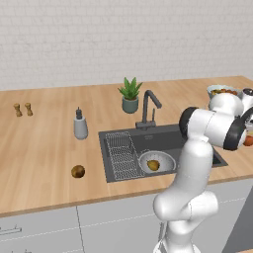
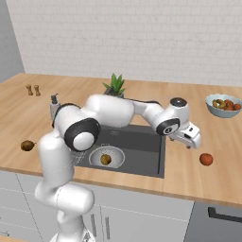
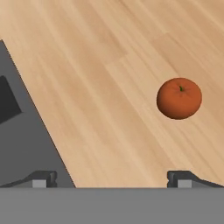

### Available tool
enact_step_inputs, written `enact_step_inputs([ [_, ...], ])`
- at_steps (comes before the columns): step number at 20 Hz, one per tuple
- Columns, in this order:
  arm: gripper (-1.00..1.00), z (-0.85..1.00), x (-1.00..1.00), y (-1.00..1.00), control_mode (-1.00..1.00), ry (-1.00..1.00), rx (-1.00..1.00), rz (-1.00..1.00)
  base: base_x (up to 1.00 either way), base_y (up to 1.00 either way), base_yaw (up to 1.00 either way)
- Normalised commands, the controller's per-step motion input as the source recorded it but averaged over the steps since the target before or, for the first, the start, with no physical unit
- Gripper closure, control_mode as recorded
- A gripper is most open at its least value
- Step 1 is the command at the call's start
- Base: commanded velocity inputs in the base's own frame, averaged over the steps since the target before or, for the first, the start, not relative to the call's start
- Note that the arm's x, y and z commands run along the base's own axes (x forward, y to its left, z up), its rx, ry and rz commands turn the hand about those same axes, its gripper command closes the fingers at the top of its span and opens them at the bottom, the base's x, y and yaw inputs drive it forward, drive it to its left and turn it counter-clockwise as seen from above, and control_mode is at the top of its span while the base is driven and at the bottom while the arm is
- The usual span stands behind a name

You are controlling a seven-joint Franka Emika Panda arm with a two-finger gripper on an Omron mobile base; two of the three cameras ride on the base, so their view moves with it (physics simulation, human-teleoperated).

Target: Put the colander in the sink, put the pear, pear, orange in the colander, and turn on the sink faucet and pour water over the colander.

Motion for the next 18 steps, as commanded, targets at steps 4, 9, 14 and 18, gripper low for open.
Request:
enact_step_inputs([
  [4, -1.0, -0.07, 0.0, -0.54, -1.0, 0.0, 0.02, -0.01, 0.0, 0.0, 0.0],
  [9, -1.0, -0.17, 0.0, -0.4, -1.0, 0.0, 0.01, -0.03, 0.0, 0.0, 0.0],
  [14, -1.0, -0.12, -0.01, -0.32, -1.0, 0.0, 0.0, -0.03, 0.0, 0.0, 0.0],
  [18, -1.0, 0.0, -0.04, -0.22, -1.0, 0.0, 0.0, -0.02, 0.0, 0.0, 0.0],
])
